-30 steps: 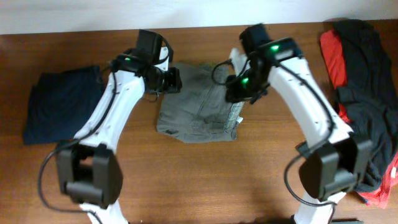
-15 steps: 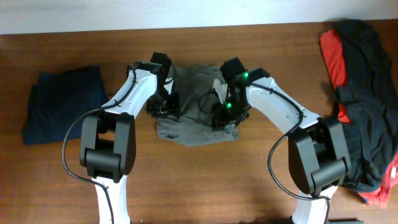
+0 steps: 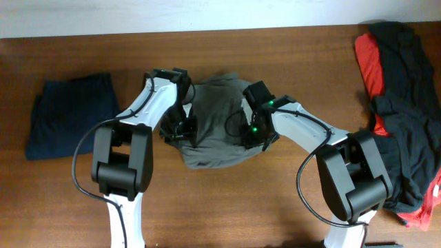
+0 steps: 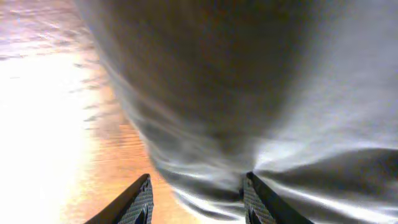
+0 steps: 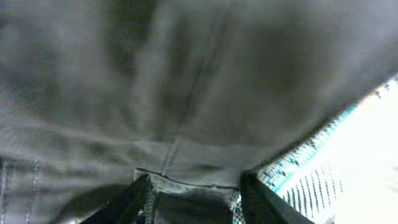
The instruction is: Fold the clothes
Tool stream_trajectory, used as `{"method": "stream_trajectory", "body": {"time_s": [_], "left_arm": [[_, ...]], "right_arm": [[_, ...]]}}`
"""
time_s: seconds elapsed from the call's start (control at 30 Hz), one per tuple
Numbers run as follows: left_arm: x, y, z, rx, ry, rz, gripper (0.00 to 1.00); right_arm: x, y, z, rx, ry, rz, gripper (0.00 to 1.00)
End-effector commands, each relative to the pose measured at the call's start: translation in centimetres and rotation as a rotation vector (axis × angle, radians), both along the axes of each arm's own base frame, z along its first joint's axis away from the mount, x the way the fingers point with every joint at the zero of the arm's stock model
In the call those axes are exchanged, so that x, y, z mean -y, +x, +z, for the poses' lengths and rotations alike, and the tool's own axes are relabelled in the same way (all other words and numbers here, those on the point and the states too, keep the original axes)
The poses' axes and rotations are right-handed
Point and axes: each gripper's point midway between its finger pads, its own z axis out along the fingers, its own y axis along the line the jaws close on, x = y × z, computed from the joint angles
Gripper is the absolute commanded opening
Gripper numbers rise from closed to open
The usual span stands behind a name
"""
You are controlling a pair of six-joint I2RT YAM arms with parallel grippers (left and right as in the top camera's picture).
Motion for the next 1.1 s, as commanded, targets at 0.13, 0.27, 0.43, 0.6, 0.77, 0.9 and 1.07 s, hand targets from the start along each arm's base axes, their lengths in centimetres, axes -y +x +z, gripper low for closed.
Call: {"method": "stream_trajectory", "body": {"time_s": [0.13,0.27,0.43,0.6,0.77,0.9,1.07], "left_arm": [[1.7,-1.7,-0.5,-0.044,0.018,-0.078,0.47],[3.3,-2.5,-0.4,-0.042,0.019,-0.132,0.46],[3.3,-2.2,0.5,0.014,0.059,-0.174,0.42],[3.7,-0.1,2.5,0.153,0.024,-0.231,0.47],[4.5,3.9,5.1,0.374,-0.015,-0.292,0.72],[3.9,8.7,7.7,0.556,0.001,-0.284,0.87],[3.3,15.2,10.0,0.804,-0.030,-0.278,0.92]], "right_arm": [[9.3,1.0,-2.3,0.011,-0.273,-0.243,0.51],[10.0,1.0,-1.9,0.001,-0.278,-0.260,0.51],[9.7,2.4,0.7,0.055,-0.256,-0.268,0.51],[9.4,3.3,3.7,0.114,-0.229,-0.276,0.51],[8.6,2.9,6.3,0.137,-0.167,-0.272,0.52],[7.8,2.1,8.3,0.143,-0.099,-0.263,0.52],[7.3,1.1,10.9,0.166,-0.051,-0.248,0.54]]}}
